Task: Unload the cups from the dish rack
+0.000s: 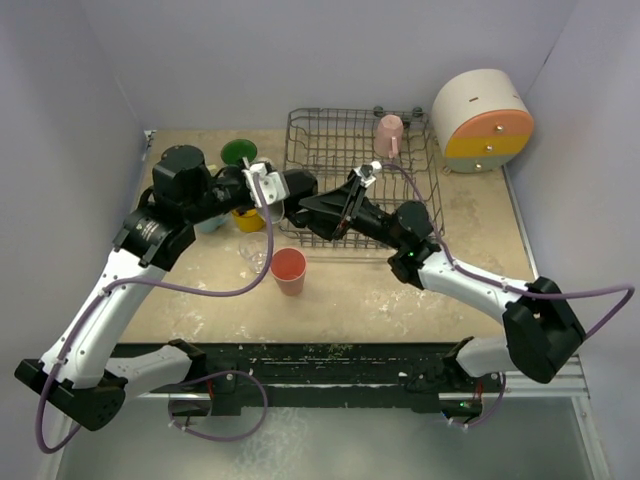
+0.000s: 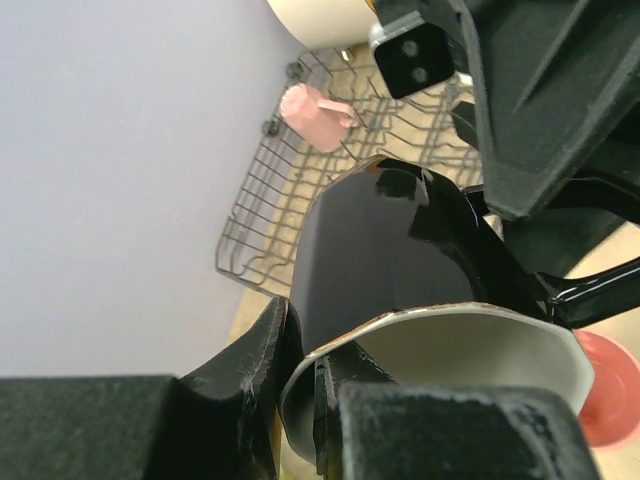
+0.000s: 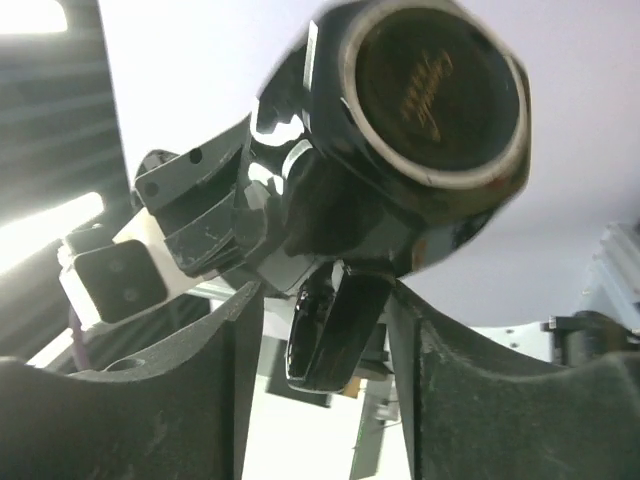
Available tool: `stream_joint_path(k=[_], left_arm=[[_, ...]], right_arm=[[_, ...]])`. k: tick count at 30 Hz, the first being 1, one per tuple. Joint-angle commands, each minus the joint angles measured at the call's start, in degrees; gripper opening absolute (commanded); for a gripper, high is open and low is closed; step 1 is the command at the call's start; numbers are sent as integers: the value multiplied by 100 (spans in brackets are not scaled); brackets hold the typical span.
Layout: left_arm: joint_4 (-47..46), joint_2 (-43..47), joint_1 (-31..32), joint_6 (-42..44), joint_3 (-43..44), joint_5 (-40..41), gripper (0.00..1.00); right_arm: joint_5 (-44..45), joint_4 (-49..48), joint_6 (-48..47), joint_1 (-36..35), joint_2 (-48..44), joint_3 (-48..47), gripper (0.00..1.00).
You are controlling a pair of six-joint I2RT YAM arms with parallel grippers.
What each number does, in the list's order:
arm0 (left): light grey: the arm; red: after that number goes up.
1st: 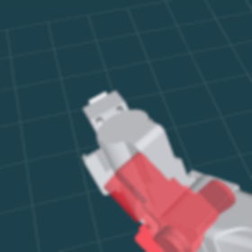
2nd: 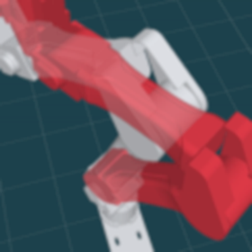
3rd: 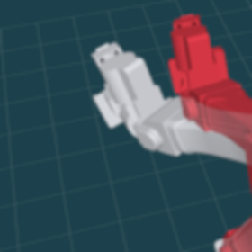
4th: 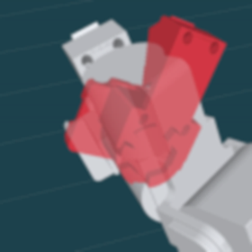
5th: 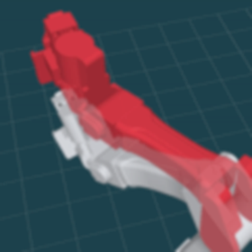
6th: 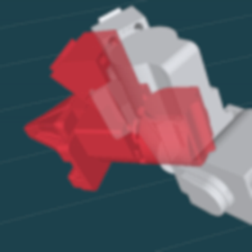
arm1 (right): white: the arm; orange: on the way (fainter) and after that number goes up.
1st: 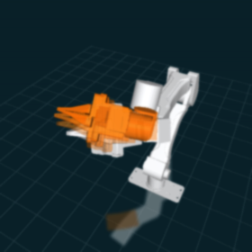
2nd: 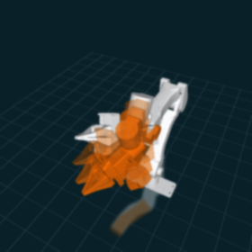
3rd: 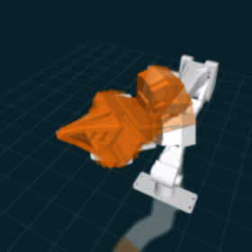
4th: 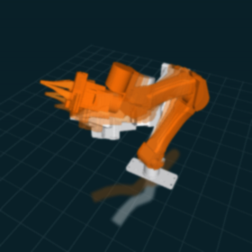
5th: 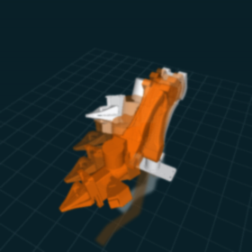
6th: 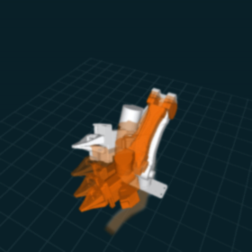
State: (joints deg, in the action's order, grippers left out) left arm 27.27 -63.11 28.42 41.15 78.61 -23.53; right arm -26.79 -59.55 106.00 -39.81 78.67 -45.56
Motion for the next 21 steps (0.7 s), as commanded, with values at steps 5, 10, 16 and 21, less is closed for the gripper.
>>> stream_joint_path(k=[5,10,16,21], left_arm=[[602,-42,73,-335,467,-216,0],[2375,-950,994,-467,1327,-576,0],[2956,-1617,1761,-206,1359,-356,0],[3250,-2580,2011,267,1489,10,0]], right_arm=[[-1013,2747,-2861,1126,-524,-753,84],[-202,6473,-5968,2552,-547,-2146,92],[1070,7979,-7417,3295,-117,-3143,96],[1474,8171,-7575,3554,146,-3473,96]])
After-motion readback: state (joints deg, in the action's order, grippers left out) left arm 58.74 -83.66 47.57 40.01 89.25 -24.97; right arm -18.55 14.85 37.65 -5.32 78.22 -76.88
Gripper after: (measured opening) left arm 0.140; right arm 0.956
